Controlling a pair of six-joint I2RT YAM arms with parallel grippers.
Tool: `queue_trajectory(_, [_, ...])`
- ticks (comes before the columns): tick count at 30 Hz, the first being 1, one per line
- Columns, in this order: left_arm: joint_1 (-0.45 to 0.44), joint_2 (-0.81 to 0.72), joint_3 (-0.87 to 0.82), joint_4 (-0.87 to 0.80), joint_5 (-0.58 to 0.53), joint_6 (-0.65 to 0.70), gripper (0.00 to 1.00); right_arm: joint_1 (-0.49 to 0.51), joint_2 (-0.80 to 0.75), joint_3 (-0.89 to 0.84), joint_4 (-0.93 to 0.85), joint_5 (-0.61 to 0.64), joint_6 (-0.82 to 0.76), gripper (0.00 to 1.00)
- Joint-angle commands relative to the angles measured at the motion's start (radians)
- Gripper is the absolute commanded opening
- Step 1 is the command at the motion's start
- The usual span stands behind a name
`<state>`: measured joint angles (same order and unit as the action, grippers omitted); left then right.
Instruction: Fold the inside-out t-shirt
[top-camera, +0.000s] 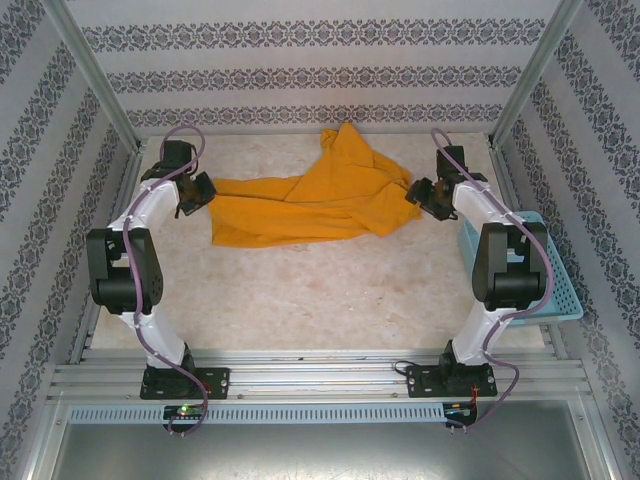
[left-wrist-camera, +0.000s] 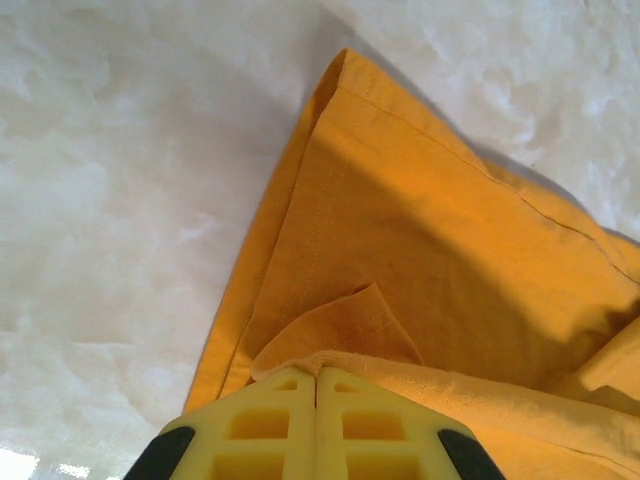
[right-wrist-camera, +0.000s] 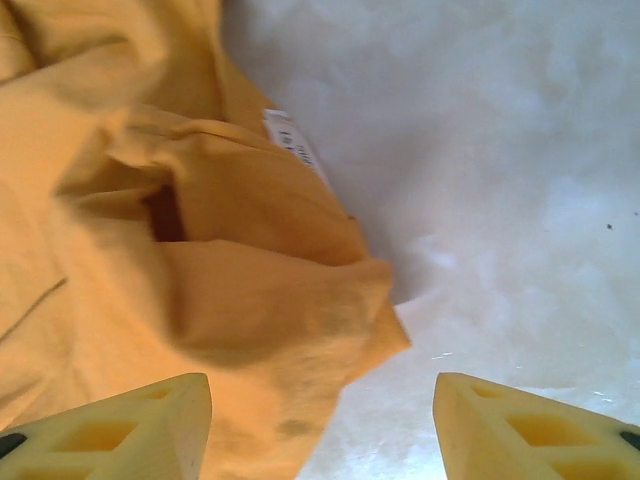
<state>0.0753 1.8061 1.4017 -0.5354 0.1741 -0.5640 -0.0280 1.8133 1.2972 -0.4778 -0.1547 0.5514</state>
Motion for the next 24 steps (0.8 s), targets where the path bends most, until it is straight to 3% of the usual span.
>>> queue_trajectory(1, [0.013, 0.012, 0.044, -0.031, -0.018, 0.032, 0.00, -0.015, 0.024, -0.018, 0.060, -0.062, 0.022, 0.61])
queue_trajectory(11, [0.013, 0.012, 0.027, -0.018, -0.005, 0.030, 0.00, -0.010, 0.179, 0.094, 0.056, -0.069, 0.037, 0.60])
queue_trajectory(17, [0.013, 0.014, 0.024, -0.015, -0.002, 0.030, 0.00, -0.003, 0.219, 0.149, 0.027, -0.015, 0.015, 0.47])
queue_trajectory(21, [0.013, 0.014, 0.021, -0.015, 0.000, 0.030, 0.00, 0.012, 0.231, 0.191, -0.022, 0.067, -0.018, 0.45])
queue_trajectory(24, [0.013, 0.014, 0.019, -0.015, 0.001, 0.032, 0.00, 0.023, 0.239, 0.213, -0.045, 0.101, -0.037, 0.35])
